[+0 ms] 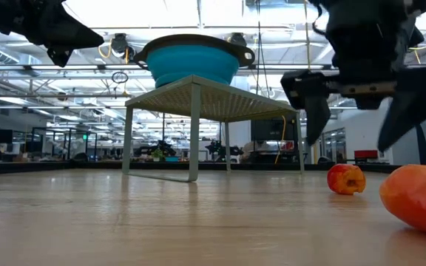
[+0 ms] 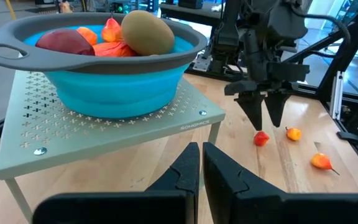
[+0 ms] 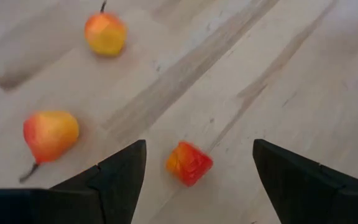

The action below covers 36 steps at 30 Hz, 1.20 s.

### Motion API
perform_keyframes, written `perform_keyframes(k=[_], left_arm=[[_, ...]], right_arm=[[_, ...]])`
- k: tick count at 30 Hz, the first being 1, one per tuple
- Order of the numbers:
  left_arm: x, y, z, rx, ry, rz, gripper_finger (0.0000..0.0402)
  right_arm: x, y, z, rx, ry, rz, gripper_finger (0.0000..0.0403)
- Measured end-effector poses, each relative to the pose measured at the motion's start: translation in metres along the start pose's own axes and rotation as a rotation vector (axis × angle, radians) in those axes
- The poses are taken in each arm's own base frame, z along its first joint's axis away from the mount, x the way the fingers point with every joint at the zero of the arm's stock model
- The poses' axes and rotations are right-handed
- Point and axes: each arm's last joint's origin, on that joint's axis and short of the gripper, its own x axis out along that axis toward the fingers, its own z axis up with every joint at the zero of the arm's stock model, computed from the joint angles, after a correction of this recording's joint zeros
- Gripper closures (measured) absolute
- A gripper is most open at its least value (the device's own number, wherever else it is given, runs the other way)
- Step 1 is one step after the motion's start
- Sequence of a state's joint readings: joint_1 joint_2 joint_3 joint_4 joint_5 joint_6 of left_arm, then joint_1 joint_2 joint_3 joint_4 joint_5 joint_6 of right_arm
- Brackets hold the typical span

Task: Pick & Place Fruit
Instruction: Put the peach into the collapsible colander on the shelf

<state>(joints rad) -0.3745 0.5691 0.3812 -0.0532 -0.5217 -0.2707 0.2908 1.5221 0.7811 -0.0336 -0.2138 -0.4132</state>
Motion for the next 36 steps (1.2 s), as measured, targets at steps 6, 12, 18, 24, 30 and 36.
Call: perform_keyframes(k=[6,12,18,24,30,36], left_arm=[[0.0,-0.001,-0.001,0.015,0.014,-0.035,0.0382],[0.0,-0.002,-0.001,0.017,0.022,-0.067,0.0382],[0.0,-0.002,-0.001,0.016,0.022,-0.066,0.0382],[0.0,-0.002,-0.001,0.016,0.022,-0.066,0.0382],[0.0,-0.002,-0.001,0.015,0.021,-0.066,0.0382],[0.0,-0.002,-0.001,0.013,0.021,-0.066,0.0382]], right_arm=[[0.003,0.0,-0.004,-0.046,0.029,0.009,0.0112],[0.003,0.0,-0.005,-0.09,0.037,0.013,0.0112],[0.002,-0.004,-0.007,-0.106,0.041,0.005,0.0112],[0.001,-0.008,-0.009,-0.094,0.044,-0.005,0.0112],[0.006,-0.008,-0.011,-0.091,0.052,0.002,0.0112],[0.02,-0.009,-0.017,-0.102,0.074,0.01,0.0112]])
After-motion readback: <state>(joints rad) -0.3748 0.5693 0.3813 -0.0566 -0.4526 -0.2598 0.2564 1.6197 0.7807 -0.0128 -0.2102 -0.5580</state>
